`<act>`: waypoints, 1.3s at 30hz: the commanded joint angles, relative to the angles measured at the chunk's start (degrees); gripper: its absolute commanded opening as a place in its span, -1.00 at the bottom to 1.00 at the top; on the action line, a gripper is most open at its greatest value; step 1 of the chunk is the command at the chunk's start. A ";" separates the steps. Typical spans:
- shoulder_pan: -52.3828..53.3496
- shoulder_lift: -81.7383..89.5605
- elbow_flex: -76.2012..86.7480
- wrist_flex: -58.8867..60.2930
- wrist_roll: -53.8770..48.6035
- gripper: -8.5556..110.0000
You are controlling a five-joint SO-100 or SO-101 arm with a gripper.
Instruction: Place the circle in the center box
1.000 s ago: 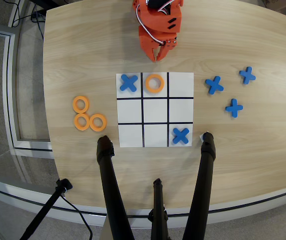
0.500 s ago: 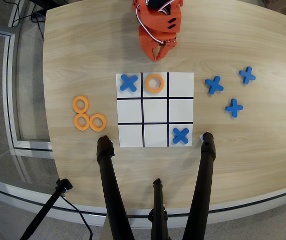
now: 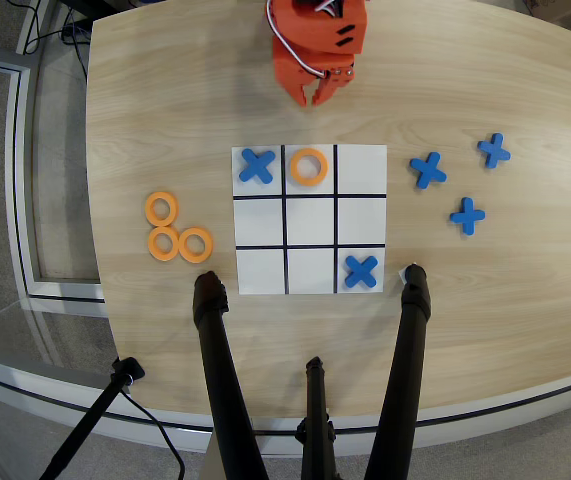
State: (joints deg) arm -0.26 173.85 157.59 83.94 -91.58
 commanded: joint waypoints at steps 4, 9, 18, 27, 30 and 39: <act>1.23 -17.05 -23.82 0.88 4.66 -0.75; 5.10 -27.60 -28.12 -15.47 8.26 -0.64; 13.10 -65.83 -51.42 -22.68 12.57 -0.64; 20.65 -84.29 -65.83 -23.73 10.81 -0.59; 22.50 -87.63 -68.47 -23.64 9.58 -0.59; 26.54 -96.68 -77.17 -20.48 6.24 -0.51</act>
State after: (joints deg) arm 25.14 78.31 84.90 62.58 -84.64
